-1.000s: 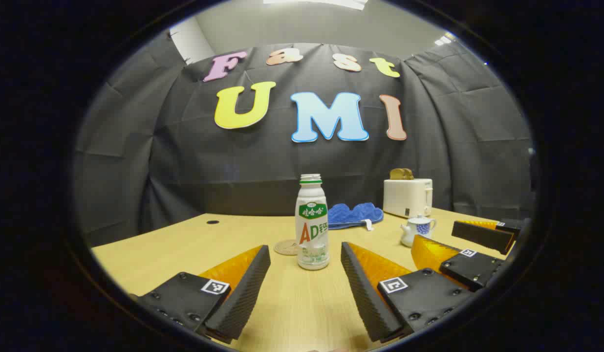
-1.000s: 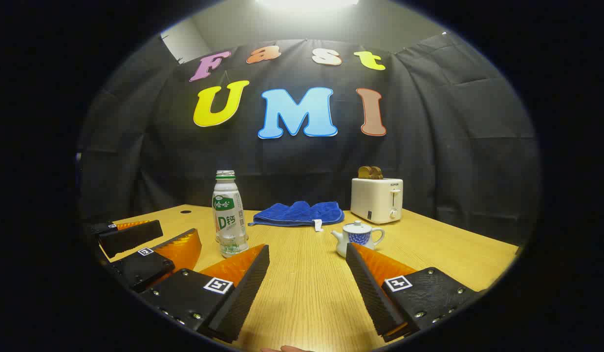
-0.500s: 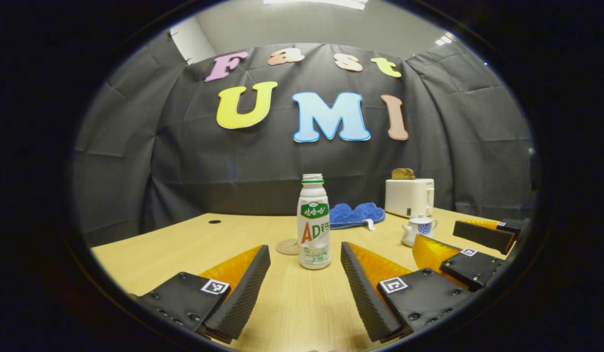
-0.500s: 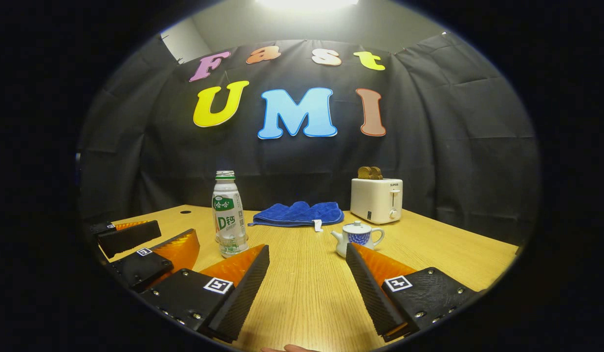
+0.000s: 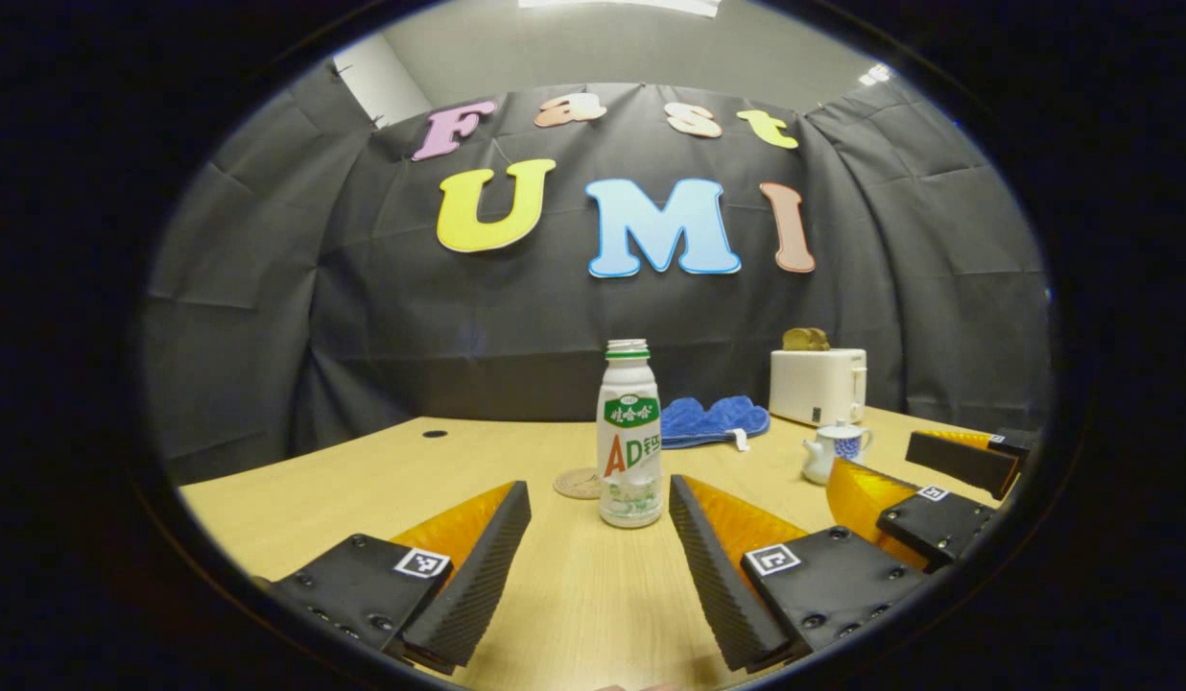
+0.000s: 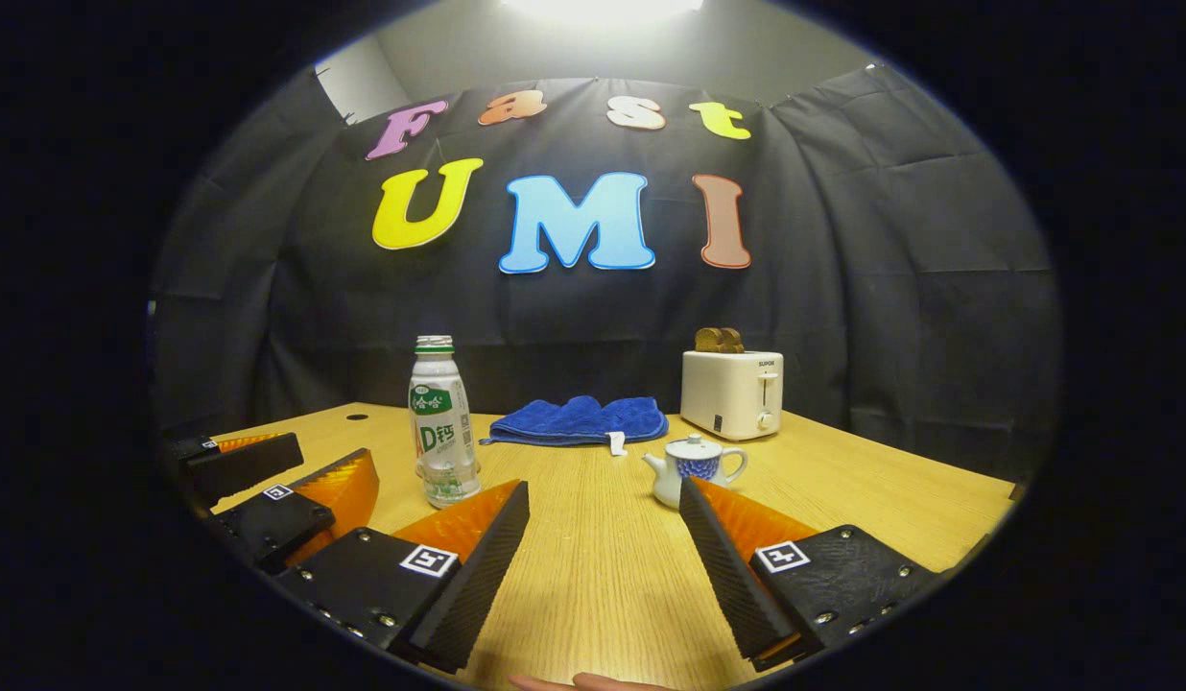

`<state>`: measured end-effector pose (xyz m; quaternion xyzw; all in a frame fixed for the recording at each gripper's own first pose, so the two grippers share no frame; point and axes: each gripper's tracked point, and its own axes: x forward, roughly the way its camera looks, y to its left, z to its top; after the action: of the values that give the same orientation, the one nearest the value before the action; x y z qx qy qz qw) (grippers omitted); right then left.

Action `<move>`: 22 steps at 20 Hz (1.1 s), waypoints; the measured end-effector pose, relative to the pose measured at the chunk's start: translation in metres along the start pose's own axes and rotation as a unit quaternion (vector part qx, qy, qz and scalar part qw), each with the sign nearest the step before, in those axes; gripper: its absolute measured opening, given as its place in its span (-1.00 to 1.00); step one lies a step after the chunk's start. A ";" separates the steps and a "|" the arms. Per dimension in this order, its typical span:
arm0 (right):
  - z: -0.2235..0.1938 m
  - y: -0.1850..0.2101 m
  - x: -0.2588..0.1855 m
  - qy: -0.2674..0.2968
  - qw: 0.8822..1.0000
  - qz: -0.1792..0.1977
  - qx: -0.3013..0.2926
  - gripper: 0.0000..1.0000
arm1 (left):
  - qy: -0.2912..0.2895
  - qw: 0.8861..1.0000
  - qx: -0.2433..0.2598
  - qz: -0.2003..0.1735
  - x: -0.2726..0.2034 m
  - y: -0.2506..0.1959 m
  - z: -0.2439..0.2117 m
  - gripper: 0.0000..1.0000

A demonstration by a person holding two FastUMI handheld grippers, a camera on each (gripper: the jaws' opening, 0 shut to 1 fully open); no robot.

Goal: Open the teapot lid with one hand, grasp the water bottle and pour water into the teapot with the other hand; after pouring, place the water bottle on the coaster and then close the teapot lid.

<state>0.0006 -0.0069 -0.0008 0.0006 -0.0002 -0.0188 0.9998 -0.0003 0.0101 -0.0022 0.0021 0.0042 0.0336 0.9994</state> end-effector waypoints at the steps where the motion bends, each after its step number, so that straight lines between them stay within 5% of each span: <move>1: 0.000 -0.001 0.000 -0.002 1.000 -0.006 -0.001 0.94 | 0.000 1.000 0.000 -0.003 0.000 -0.002 0.001 0.98; 3: 0.001 0.001 0.000 -0.002 1.000 -0.001 0.001 0.94 | 0.000 1.000 0.000 -0.004 0.002 -0.002 0.001 0.86; 4: 0.001 0.004 0.000 -0.002 1.000 0.008 0.002 0.94 | 0.001 1.000 0.000 -0.007 0.003 -0.004 0.000 0.99; 9: -0.002 -0.003 0.017 0.025 0.998 0.039 0.035 0.85 | 0.008 0.999 -0.006 -0.042 0.017 -0.017 -0.001 1.00; 11: 0.013 -0.022 0.031 0.020 0.998 0.021 0.047 0.82 | 0.027 0.998 -0.010 -0.053 0.027 -0.024 -0.006 1.00; 12: 0.020 -0.033 0.042 0.017 0.999 0.012 0.047 0.82 | 0.031 0.998 -0.012 -0.054 0.033 -0.024 -0.005 0.84; 15: 0.018 -0.054 0.074 0.043 0.998 -0.005 0.051 0.87 | 0.027 0.998 -0.020 -0.052 0.047 -0.022 0.008 1.00; 22: 0.008 -0.090 0.145 0.076 0.995 -0.049 0.051 0.78 | 0.009 0.998 -0.003 -0.057 0.071 -0.026 0.030 0.92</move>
<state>0.1425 -0.1020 0.0068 0.0531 0.0749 -0.0675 0.9935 0.0727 -0.0111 0.0272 -0.0011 0.0130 -0.0238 0.9996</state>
